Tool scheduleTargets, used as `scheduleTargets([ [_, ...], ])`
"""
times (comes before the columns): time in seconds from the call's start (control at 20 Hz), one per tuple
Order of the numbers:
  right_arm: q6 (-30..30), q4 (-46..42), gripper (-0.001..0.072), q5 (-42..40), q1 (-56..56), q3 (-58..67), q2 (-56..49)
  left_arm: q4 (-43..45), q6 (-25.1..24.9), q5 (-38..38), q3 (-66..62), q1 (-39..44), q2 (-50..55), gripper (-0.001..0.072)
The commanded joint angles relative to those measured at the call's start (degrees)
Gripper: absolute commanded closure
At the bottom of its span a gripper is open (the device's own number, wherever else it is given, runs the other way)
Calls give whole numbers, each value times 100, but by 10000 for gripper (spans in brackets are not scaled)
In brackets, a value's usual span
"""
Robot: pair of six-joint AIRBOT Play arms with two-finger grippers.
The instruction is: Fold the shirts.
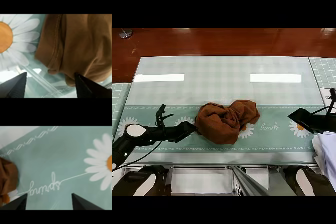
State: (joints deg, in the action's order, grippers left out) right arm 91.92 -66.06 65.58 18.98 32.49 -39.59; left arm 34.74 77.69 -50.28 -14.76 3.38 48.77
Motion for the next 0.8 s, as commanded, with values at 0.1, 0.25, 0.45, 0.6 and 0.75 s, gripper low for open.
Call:
scheduleTargets([
  [0.1, 66, 319, 87, -372, -708, -348, 94, -1137, -997, 737, 96, 396, 501, 10],
  [0.25, 122, 94, 88, -457, -1078, -348, -118, -1987, -1556, 1023, 31, 463, 767, 77],
  [0.45, 26, 855, 88, -920, -1823, -345, -918, -2111, -1941, 640, -238, 461, 1058, 689],
  [0.6, -492, 1593, 88, -1720, -2520, -236, -1641, -2109, -2002, 431, -439, 437, 1049, 689],
  [0.75, -538, 1569, 93, -1659, -2428, 208, -2413, -2111, -2002, 315, -621, 437, 1049, 689],
])
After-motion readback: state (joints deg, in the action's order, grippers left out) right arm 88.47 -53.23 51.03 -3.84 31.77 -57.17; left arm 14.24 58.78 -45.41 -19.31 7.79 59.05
